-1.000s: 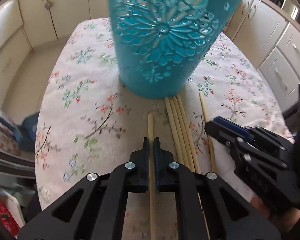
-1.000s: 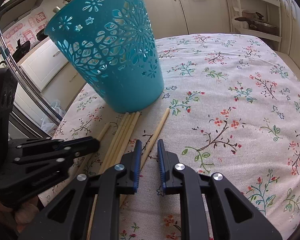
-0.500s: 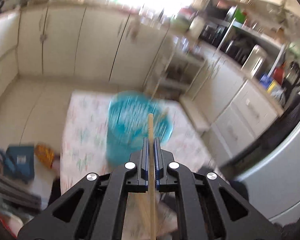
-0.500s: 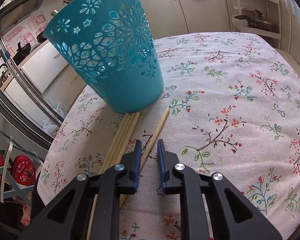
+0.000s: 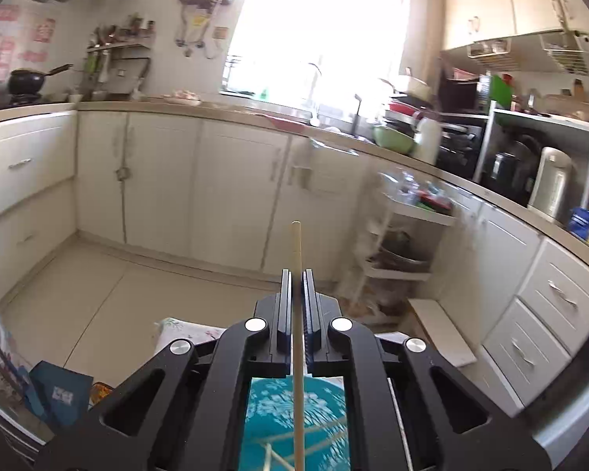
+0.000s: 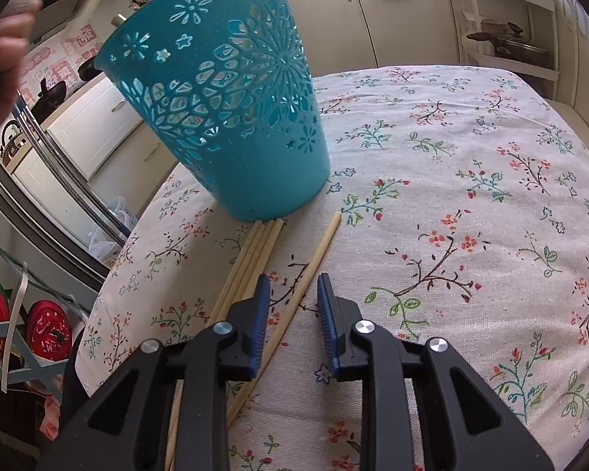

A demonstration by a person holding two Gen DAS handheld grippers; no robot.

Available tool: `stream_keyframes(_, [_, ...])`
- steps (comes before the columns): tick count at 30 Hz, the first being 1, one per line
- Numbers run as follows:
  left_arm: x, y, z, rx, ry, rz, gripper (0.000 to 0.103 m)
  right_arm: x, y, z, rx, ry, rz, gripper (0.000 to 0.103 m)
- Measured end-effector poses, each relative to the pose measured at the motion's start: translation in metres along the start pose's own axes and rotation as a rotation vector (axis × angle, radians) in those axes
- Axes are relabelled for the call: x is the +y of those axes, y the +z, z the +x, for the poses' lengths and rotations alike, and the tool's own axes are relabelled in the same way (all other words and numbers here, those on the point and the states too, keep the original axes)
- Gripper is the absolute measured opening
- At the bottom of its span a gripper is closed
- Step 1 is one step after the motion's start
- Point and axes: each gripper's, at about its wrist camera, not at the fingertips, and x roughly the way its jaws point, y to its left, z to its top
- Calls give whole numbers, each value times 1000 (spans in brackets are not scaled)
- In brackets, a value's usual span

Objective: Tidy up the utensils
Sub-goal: 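Carry the stick over the teal basket and open the left tool, then grasp a wooden stick with the right tool and lift it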

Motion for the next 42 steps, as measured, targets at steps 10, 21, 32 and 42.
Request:
stream_keyframes(10, [5, -44, 23, 63, 94, 76, 5, 2, -1, 0, 0, 2, -3, 28])
stream_keyframes(21, [78, -97, -59, 87, 220, -63, 52, 2, -1, 0, -4, -13, -5, 28])
stream_keyframes(32, [123, -199, -21, 425, 307, -104, 57, 34, -6, 3, 50, -149, -211, 13])
stream_keyframes(42, [103, -217, -6, 453, 300, 7, 68, 14, -5, -6, 71, -142, -136, 14])
